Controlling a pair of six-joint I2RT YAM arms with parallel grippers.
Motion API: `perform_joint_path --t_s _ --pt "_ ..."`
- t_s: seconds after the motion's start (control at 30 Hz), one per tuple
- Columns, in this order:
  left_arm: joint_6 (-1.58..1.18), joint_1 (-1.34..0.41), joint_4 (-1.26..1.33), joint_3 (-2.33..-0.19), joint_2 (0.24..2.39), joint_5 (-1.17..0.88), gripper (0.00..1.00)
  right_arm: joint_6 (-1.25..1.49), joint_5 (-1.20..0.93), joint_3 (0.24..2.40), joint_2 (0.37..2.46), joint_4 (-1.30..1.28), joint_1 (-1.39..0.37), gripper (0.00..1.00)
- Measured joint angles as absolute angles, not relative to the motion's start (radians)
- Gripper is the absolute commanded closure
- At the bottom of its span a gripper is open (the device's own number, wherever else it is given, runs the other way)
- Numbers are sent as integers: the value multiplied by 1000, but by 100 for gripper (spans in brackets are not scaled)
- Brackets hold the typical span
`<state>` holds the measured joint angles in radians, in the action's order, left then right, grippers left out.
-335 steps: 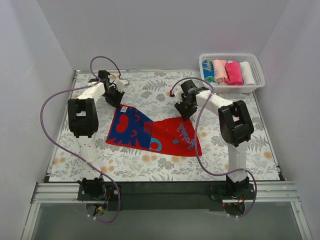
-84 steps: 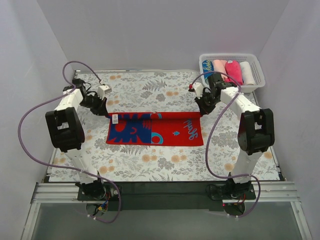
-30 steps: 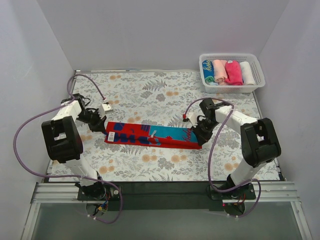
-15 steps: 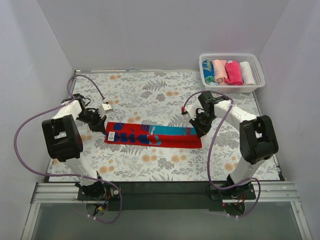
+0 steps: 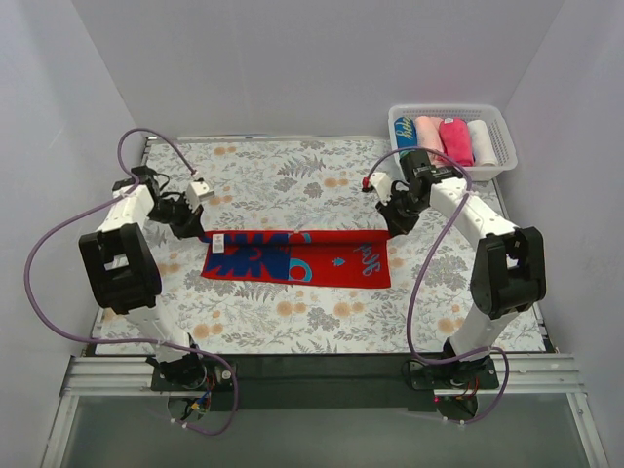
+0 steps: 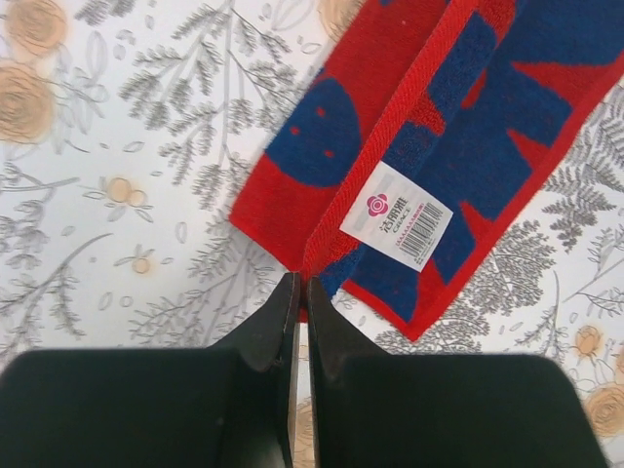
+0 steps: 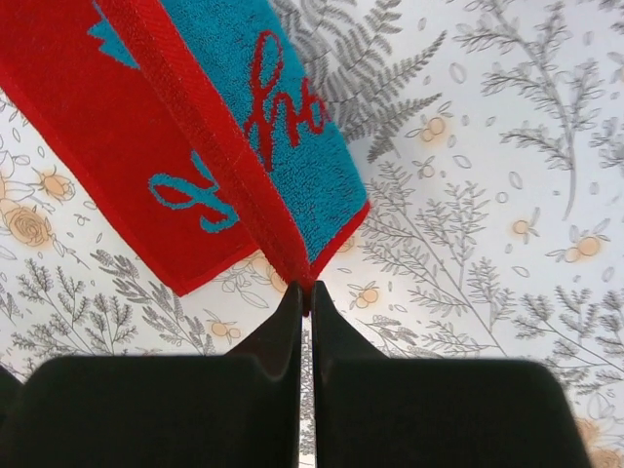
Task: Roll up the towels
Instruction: Fold the towel
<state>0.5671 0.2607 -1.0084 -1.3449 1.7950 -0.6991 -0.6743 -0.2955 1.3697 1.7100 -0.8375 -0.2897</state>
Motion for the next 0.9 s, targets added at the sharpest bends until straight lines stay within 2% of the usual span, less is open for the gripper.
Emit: perform_joint_path --t_s 0.33,0.6,0.9 --pt "614 261 -1012 -1211 1769 -668 100 -685 -322 1188 1693 -847 -318 99" --pt "644 261 -1018 -1205 1760 -663 100 -683 -347 1094 1599 -846 -323 99" --pt "674 263 -1005 -1122 1755 -633 100 -661 -345 1034 1619 -804 -346 99"
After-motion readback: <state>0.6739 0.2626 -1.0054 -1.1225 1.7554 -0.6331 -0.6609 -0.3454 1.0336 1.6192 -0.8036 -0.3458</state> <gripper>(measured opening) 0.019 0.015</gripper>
